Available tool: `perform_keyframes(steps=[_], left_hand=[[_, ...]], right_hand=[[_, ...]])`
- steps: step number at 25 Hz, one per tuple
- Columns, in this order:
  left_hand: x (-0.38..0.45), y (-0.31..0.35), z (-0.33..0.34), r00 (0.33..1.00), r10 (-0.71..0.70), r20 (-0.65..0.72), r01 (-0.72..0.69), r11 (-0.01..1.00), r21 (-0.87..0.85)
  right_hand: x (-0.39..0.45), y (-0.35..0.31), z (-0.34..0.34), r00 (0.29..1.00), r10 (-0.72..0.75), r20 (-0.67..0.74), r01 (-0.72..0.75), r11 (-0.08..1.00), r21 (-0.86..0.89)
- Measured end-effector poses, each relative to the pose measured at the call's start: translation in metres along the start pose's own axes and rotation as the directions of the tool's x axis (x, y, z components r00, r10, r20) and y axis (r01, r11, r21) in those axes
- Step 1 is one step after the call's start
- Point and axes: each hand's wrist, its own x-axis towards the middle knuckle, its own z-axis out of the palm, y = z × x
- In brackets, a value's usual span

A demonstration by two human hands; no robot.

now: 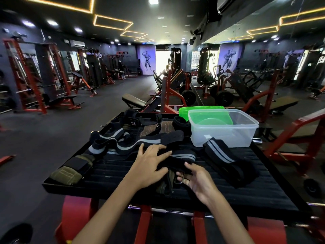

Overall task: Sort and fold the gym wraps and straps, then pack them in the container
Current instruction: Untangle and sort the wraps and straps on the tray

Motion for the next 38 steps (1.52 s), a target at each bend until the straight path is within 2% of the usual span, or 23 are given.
perform_keyframes(steps=[3, 5, 9, 14, 21, 26, 28, 29, 31, 33, 36, 38], left_hand=[[0.012, 0.014, -0.003, 0.983, 0.153, 0.102, -0.160, 0.985, 0.060], [0.020, 0.019, 0.001, 0.968, 0.197, 0.152, -0.213, 0.973, 0.092], [0.023, 0.004, 0.008, 0.963, 0.236, 0.129, -0.252, 0.960, 0.126], [0.021, -0.008, 0.013, 0.972, 0.234, 0.026, -0.235, 0.970, 0.058], [0.026, -0.007, 0.017, 0.942, 0.326, -0.078, -0.323, 0.945, 0.051], [0.029, -0.001, 0.019, 0.937, 0.346, -0.035, -0.346, 0.938, 0.007], [0.031, -0.004, 0.020, 0.946, 0.323, -0.015, -0.323, 0.942, -0.092], [0.031, -0.006, 0.021, 0.956, 0.292, -0.010, -0.288, 0.936, -0.201], [0.030, -0.008, 0.022, 0.975, 0.221, 0.015, -0.192, 0.876, -0.443], [0.027, -0.007, 0.024, 0.982, 0.189, 0.003, -0.158, 0.825, -0.543], [0.024, -0.007, 0.026, 0.959, 0.282, 0.001, -0.244, 0.833, -0.497], [0.023, -0.005, 0.027, 0.922, 0.378, 0.087, -0.336, 0.890, -0.308]], right_hand=[[-0.001, 0.001, 0.004, 0.999, -0.030, 0.039, 0.032, 0.998, -0.052], [-0.002, 0.001, 0.004, 0.999, -0.048, 0.026, 0.050, 0.995, -0.088], [-0.001, 0.002, 0.002, 0.990, -0.063, -0.125, 0.056, 0.997, -0.058], [0.000, 0.001, 0.003, 0.971, -0.065, -0.229, 0.014, 0.976, -0.217], [-0.001, 0.003, 0.005, 0.977, -0.023, -0.210, -0.038, 0.958, -0.283], [-0.003, 0.002, 0.006, 0.981, -0.024, -0.195, -0.037, 0.952, -0.304], [-0.003, 0.002, 0.007, 0.980, -0.021, -0.195, -0.040, 0.953, -0.301], [-0.003, 0.002, 0.007, 0.982, -0.020, -0.190, -0.038, 0.954, -0.296], [-0.003, 0.002, 0.006, 0.987, -0.012, -0.162, -0.036, 0.957, -0.287], [-0.003, 0.003, 0.006, 0.991, 0.004, -0.137, -0.044, 0.955, -0.292], [-0.001, 0.005, 0.005, 0.982, -0.040, -0.182, -0.019, 0.951, -0.307], [0.001, 0.006, 0.006, 0.965, -0.097, -0.245, 0.017, 0.951, -0.309]])
